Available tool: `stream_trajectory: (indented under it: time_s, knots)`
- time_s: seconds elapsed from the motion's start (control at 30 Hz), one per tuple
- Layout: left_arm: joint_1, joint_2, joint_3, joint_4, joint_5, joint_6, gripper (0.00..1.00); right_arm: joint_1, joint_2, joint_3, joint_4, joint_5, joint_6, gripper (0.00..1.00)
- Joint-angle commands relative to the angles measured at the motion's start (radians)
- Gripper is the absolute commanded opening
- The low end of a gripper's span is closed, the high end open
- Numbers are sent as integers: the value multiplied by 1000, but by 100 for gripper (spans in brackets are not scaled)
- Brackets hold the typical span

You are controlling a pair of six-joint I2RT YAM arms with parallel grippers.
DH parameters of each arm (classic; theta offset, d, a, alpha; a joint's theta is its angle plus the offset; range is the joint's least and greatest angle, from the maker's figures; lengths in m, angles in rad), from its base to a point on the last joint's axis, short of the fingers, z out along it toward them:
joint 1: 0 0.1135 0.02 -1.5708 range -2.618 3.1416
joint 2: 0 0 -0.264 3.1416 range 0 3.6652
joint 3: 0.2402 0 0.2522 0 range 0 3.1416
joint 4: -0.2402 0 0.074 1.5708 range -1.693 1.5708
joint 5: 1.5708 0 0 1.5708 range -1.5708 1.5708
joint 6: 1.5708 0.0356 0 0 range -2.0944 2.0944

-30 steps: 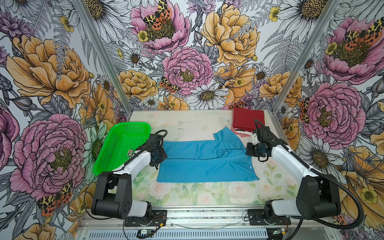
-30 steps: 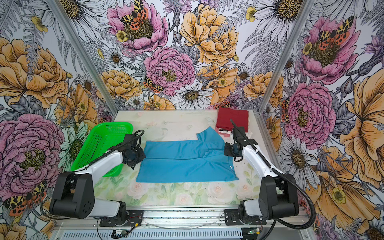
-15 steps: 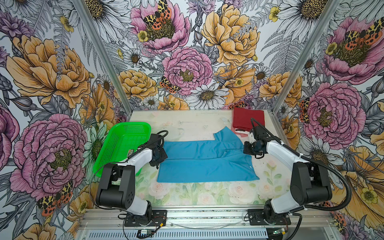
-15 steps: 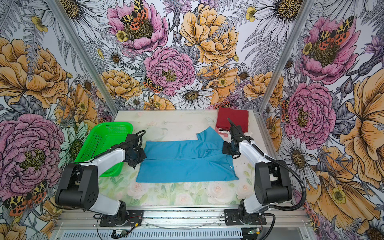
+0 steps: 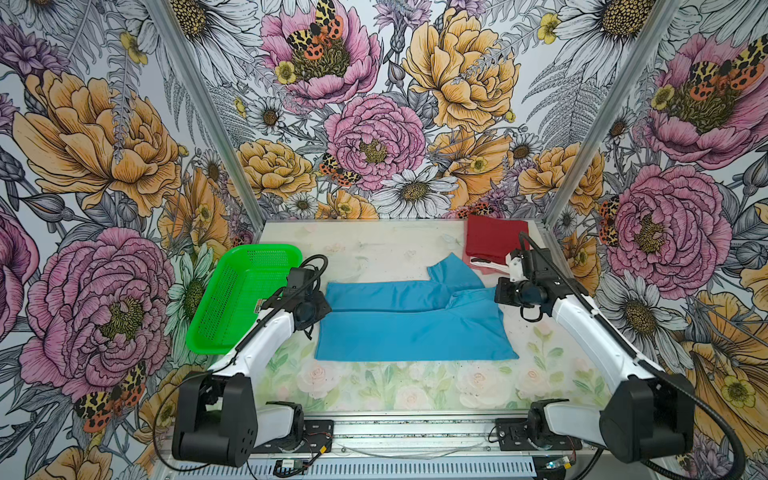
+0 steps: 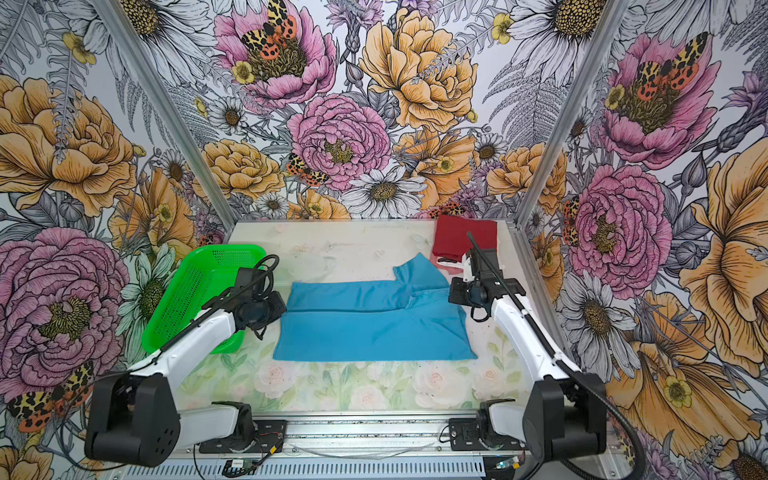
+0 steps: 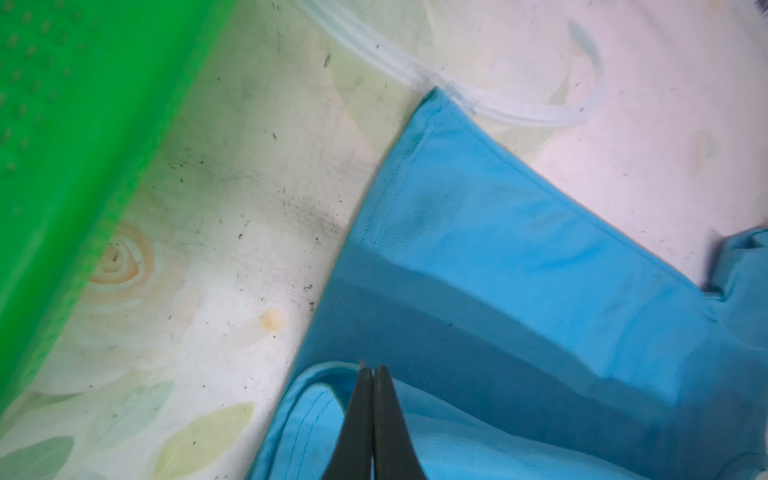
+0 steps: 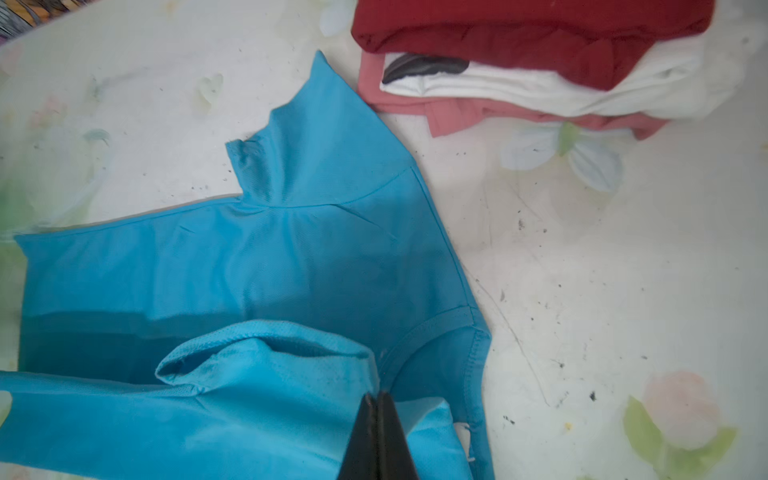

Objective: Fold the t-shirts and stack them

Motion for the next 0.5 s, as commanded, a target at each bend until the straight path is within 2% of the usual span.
stream_trajectory:
  time_s: [0.0,0.07,0.13,0.23,0.3,0.47]
  knots:
    - [-36,-112,-50,-69,-4,-46,0,30,-132,-43,-125,22,55,0]
    - [-71,-175,-89,-56,-36,-74,0,71,-184,-91,-120,36,101,0]
    - [-86,-171,-109,-21,-28,-79,0,115,-164,-130,-106,66,125,0]
    - [-123,-87,-105,32,-36,-86,0,143,-102,-211,7,76,168,0]
    - [-156,-35,-96,63,-80,-98,0,143,-51,-254,91,89,193,0]
    - [-201,87,-93,137,-105,-129,0,158,115,-241,160,140,182,0]
